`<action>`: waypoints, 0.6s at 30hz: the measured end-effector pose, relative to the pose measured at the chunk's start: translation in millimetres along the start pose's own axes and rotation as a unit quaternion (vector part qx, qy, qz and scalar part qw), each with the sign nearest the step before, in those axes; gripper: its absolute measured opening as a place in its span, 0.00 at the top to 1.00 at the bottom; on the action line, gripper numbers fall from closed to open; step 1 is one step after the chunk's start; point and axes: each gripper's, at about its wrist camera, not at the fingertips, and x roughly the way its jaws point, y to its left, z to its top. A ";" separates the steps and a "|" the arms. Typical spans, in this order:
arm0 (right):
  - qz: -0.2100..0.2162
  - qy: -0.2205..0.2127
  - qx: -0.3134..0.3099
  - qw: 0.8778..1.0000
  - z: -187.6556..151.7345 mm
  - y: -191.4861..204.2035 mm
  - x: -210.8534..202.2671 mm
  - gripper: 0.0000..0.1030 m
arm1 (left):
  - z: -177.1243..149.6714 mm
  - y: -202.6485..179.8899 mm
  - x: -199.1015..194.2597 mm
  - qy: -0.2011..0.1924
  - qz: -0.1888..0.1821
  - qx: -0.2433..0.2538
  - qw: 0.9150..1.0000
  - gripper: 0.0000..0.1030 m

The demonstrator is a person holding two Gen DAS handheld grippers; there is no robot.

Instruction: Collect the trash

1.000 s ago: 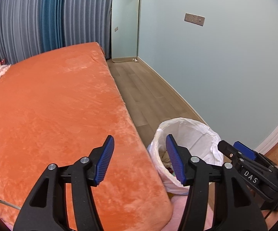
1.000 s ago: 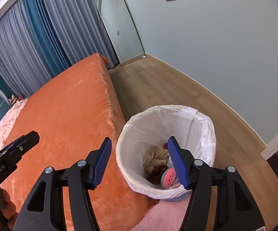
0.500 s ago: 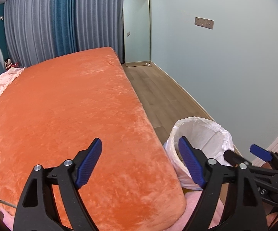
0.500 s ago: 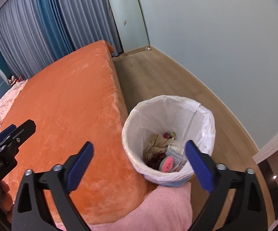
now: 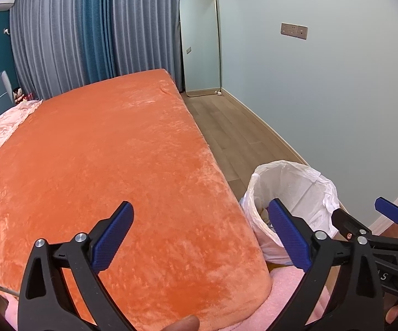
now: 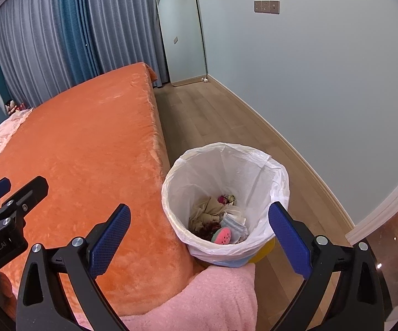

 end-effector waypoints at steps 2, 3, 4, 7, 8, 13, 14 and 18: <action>-0.002 0.000 -0.003 1.000 -1.5 1.0 -0.3 0.07 | -1.0 -2.7 -1.8 -0.004 0.001 0.002 1.000 0.07; -0.003 0.000 -0.004 1.000 -2.8 0.9 -0.3 0.07 | -1.4 -3.4 -2.1 -0.005 0.001 0.003 1.000 0.07; -0.004 0.000 -0.005 1.000 -4.0 1.5 -0.3 0.07 | -2.0 -4.3 -2.3 -0.005 0.002 0.004 1.000 0.07; -0.006 -0.001 -0.006 1.000 -6.8 1.0 -1.8 0.07 | -3.9 -7.6 -2.0 -0.004 0.002 0.008 1.000 0.07; -0.006 -0.002 -0.005 1.000 -7.7 0.6 -2.4 0.07 | -4.4 -8.3 -1.8 -0.003 0.002 0.008 1.000 0.07; -0.012 -0.005 -0.001 1.000 -8.6 -2.6 -5.9 0.07 | -5.4 -10.0 -1.0 -0.001 0.003 0.007 1.000 0.07; -0.013 -0.005 -0.001 1.000 -9.1 -3.6 -5.9 0.07 | -5.7 -9.9 -0.8 0.000 0.003 0.007 1.000 0.07; -0.016 -0.004 0.000 1.000 -10.5 -5.3 -6.0 0.07 | -7.3 -12.5 -0.4 0.003 0.005 0.009 1.000 0.07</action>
